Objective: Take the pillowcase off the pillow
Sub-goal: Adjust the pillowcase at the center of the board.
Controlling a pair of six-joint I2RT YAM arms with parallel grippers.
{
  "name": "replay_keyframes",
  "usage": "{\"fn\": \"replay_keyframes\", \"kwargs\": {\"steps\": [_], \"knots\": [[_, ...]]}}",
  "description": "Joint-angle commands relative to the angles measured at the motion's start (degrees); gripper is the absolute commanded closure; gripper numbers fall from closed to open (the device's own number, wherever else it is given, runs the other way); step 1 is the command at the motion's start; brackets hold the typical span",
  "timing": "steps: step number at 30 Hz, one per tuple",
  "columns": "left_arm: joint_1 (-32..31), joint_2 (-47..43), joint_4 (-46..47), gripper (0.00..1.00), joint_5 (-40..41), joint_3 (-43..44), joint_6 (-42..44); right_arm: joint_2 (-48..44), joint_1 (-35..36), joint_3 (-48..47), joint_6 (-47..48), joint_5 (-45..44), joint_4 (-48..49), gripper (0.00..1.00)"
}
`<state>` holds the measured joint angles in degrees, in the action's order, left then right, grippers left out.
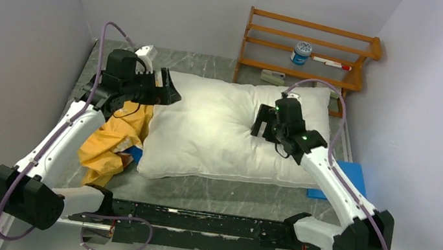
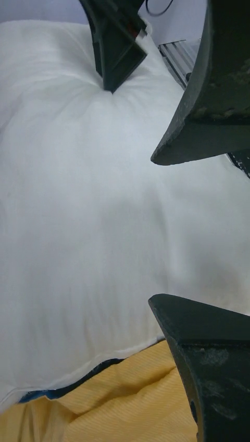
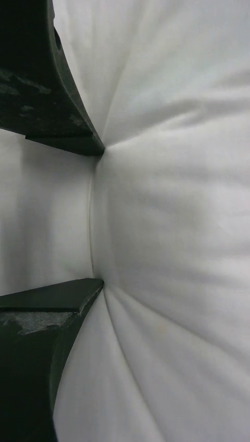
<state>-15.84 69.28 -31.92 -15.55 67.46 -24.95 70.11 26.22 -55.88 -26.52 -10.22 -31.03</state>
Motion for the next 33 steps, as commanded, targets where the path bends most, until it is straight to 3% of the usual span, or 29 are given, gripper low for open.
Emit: {"fn": "replay_keyframes", "kwargs": {"steps": [1,5,8,11,17,24,27,33], "knots": [[-0.25,-0.61,2.15,0.03,0.65,-2.82,1.51,-6.01,0.47,2.38,-1.65,7.18,-2.58,0.09],[-0.20,2.25,-6.10,0.03,17.96,-5.25,-4.17,-5.97,0.57,1.00,0.10,7.64,-4.60,0.09],[1.08,0.56,-4.17,0.03,26.18,-10.37,-8.06,-4.14,0.54,2.50,-0.70,9.30,-5.09,0.10],[7.21,0.41,-2.61,0.03,23.37,-15.17,-9.88,-4.01,0.56,4.17,-1.72,9.95,-4.06,0.11],[25.90,0.93,0.82,0.03,16.09,-22.68,-7.50,-5.11,0.58,3.58,-1.10,9.18,-3.77,0.11],[27.27,-1.61,-1.74,0.12,28.14,-18.67,-5.18,-4.35,0.58,-3.32,1.27,6.31,-6.24,0.11],[27.59,-4.05,-3.06,0.13,36.84,-16.30,-5.58,-4.81,0.58,-6.66,1.80,6.19,-7.04,0.11],[28.89,-4.28,-0.63,0.41,35.64,-15.28,-4.21,-6.84,0.54,-9.67,2.82,5.51,-7.27,0.11]]}}
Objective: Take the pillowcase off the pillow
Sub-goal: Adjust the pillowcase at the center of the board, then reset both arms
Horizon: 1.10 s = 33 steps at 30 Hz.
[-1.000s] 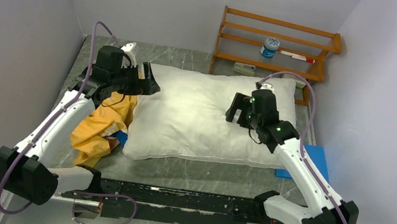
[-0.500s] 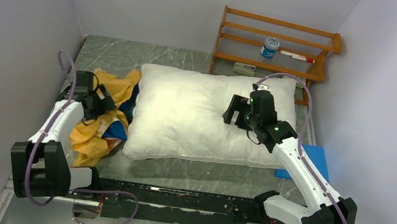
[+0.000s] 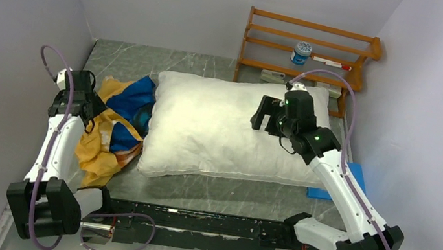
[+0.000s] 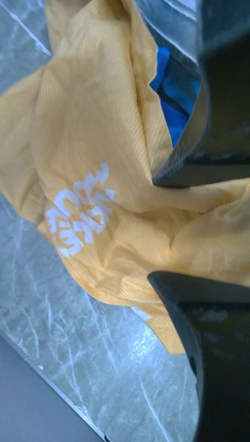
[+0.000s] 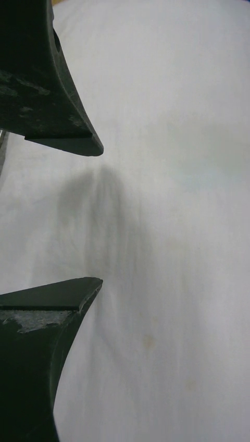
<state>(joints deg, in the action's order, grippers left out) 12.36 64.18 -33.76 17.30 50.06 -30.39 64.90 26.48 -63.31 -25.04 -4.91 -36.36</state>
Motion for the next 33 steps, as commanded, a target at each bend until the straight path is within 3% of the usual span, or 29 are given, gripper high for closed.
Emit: {"fn": "replay_keyframes", "kwargs": {"steps": [1,6,11,13,15,17,23,26,31,33], "knots": [[0.69,1.64,0.94,0.43,2.89,2.03,1.03,-1.84,0.26,-2.52,1.31,0.29,-2.22,0.11],[3.09,0.41,0.10,0.54,3.88,0.25,-2.51,-2.55,0.33,-5.02,2.39,-0.68,-4.46,0.11],[5.21,-1.32,-2.22,0.55,4.39,1.73,-7.14,-3.49,0.30,-8.49,4.57,-10.78,-6.20,0.09],[5.16,-1.77,-1.26,0.45,1.40,2.12,-6.94,-3.87,0.31,-9.68,5.03,-15.86,-6.28,0.08],[5.19,-2.28,-0.09,0.19,-3.96,3.61,-5.02,-4.08,0.32,-10.82,5.53,-20.56,-5.97,0.06],[5.05,-2.20,-0.43,0.04,-8.49,7.03,-3.82,-4.05,0.09,-12.47,5.92,-23.91,-5.80,0.04],[-0.20,-0.23,-2.10,0.03,-16.57,18.89,0.54,-3.06,-1.31,-16.13,7.64,-28.09,-3.02,0.00],[-8.29,3.68,-4.82,0.03,-19.52,26.71,3.45,-0.34,-5.29,-19.17,8.75,-24.33,-3.45,0.00],[-23.14,10.99,-7.07,0.03,-26.81,37.90,10.32,6.71,-18.16,-27.28,7.39,-3.71,-8.16,0.00],[-28.74,11.69,-8.90,0.03,-23.03,41.57,13.19,6.82,-18.28,-28.80,7.35,0.58,-8.37,0.00]]}}
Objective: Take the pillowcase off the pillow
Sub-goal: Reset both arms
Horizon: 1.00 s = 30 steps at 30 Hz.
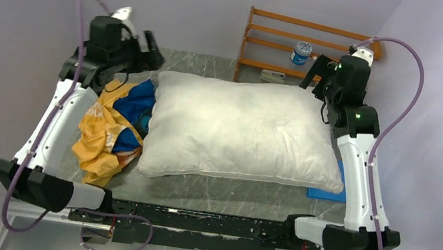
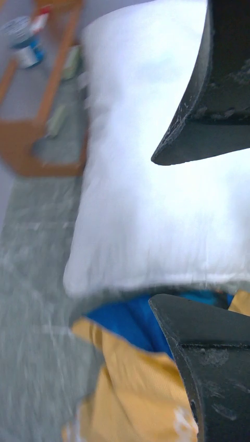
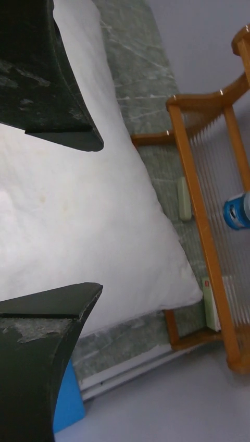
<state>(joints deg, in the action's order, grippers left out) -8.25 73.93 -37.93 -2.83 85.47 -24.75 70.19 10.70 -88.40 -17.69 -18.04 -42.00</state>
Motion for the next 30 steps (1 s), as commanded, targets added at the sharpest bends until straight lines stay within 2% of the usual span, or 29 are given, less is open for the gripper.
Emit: {"fn": "replay_keyframes", "kwargs": {"steps": [1,6,11,17,22,30], "knots": [[-10.35,1.76,-5.25,0.03,0.87,7.14,7.84,0.46,-2.51,-3.09,0.04,15.35,-1.90,0.00],[-13.50,-4.19,-4.69,0.03,9.84,5.78,11.20,-10.83,-2.47,5.72,0.76,21.55,6.20,0.00],[-13.45,-10.85,-3.34,0.03,14.49,1.01,11.65,-17.56,-2.49,8.78,0.42,21.43,9.33,0.00],[-13.46,-11.80,-4.80,0.03,16.46,1.09,11.58,-13.65,-2.53,5.70,2.13,20.80,3.39,0.00],[-13.46,-12.15,-4.74,0.03,16.07,0.65,10.80,-15.08,-2.45,10.46,0.48,21.24,6.05,0.00],[-13.46,-12.57,-5.95,0.03,18.02,-1.18,9.33,-16.63,-2.51,12.85,1.32,19.32,5.41,0.00]]}}
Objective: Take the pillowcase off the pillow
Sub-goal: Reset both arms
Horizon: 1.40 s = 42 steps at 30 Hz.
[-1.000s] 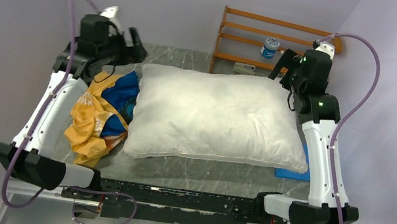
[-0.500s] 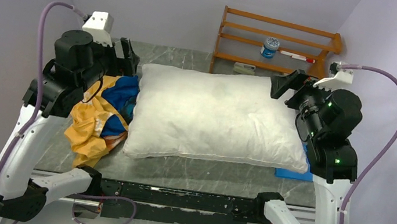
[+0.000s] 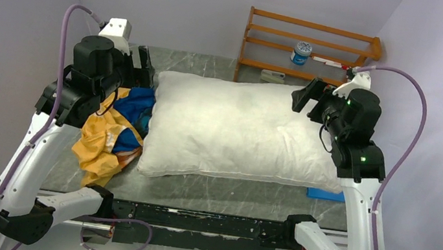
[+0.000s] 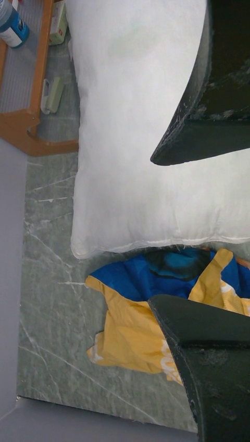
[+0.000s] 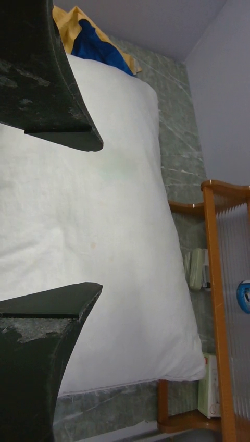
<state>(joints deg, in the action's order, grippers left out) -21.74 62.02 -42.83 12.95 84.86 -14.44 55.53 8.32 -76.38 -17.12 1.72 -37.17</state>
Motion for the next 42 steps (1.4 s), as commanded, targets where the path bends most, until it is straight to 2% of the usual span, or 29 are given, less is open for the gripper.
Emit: {"fn": "replay_keyframes", "kwargs": {"steps": [1,18,42], "knots": [[0.03,-0.41,-1.62,0.03,2.13,-0.48,-1.22,-2.17,-0.14,1.18,0.77,-0.15,0.80,0.00],[0.03,-3.18,-1.08,0.03,6.37,-1.13,-2.32,-0.38,-0.07,2.79,0.97,3.64,2.36,0.00],[0.03,-3.99,-0.56,0.03,5.47,-2.22,-2.65,-0.02,-0.14,3.93,0.65,5.17,2.51,0.00]]}}
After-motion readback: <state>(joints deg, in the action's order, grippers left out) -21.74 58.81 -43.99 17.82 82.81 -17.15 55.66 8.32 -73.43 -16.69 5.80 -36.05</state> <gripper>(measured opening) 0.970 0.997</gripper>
